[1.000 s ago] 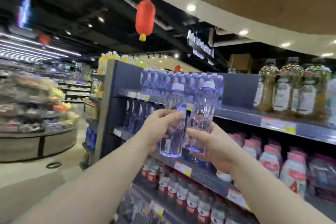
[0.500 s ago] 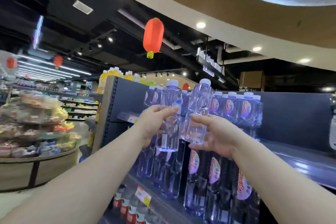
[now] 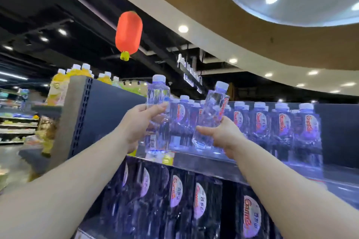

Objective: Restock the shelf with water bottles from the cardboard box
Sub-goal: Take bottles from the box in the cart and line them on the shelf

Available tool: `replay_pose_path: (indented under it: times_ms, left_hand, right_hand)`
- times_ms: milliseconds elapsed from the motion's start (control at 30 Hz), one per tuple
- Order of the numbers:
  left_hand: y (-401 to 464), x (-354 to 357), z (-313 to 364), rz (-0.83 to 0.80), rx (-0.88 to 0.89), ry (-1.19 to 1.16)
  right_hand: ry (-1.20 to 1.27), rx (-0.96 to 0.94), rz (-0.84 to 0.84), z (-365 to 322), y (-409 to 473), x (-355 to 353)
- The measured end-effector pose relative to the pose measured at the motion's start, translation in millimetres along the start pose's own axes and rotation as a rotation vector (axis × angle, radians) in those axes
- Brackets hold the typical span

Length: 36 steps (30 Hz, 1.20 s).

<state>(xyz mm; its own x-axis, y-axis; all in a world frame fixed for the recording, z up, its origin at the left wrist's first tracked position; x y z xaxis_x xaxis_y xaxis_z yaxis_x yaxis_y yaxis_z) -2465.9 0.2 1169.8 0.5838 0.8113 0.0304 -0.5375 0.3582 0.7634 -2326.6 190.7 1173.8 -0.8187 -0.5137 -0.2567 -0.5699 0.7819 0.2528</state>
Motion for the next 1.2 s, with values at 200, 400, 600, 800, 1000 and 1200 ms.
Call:
replay_pose_path:
  times_ms: [200, 400, 600, 800, 1000, 1200]
  left_hand:
    - [44, -9, -27, -0.113, 0.004, -0.125]
    - [45, 14, -41, -0.194, -0.031, -0.188]
    - [47, 24, -55, -0.202, -0.049, -0.196]
    - [46, 20, -69, -0.192, -0.070, -0.201]
    - [46, 23, -74, -0.186, -0.097, -0.225]
    - [43, 36, -69, -0.205, -0.096, -0.224]
  right_hand:
    - [-0.404, 0.150, 0.218, 2, 19, 26]
    - [-0.370, 0.223, 0.113, 1, 14, 24]
    - [-0.327, 0.198, 0.103, 6, 16, 19]
    - [-0.429, 0.192, 0.180, 3, 23, 33]
    - [-0.475, 0.176, 0.197, 5, 24, 32]
    - [-0.585, 0.151, 0.204, 5, 23, 31]
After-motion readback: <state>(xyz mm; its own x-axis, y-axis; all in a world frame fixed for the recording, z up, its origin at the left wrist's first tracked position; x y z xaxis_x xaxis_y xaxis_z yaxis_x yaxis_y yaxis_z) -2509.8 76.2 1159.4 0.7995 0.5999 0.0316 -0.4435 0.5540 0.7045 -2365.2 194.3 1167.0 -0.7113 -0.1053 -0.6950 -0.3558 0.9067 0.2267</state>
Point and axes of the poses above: each hand's wrist, its own y-axis towards the middle knuckle, its own x-axis out of the palm, z = x × y, the point moved 4 cm from there along y, towards the middle knuckle, and after that the axes turned 15 degrees about x, right-handed, at the moved point
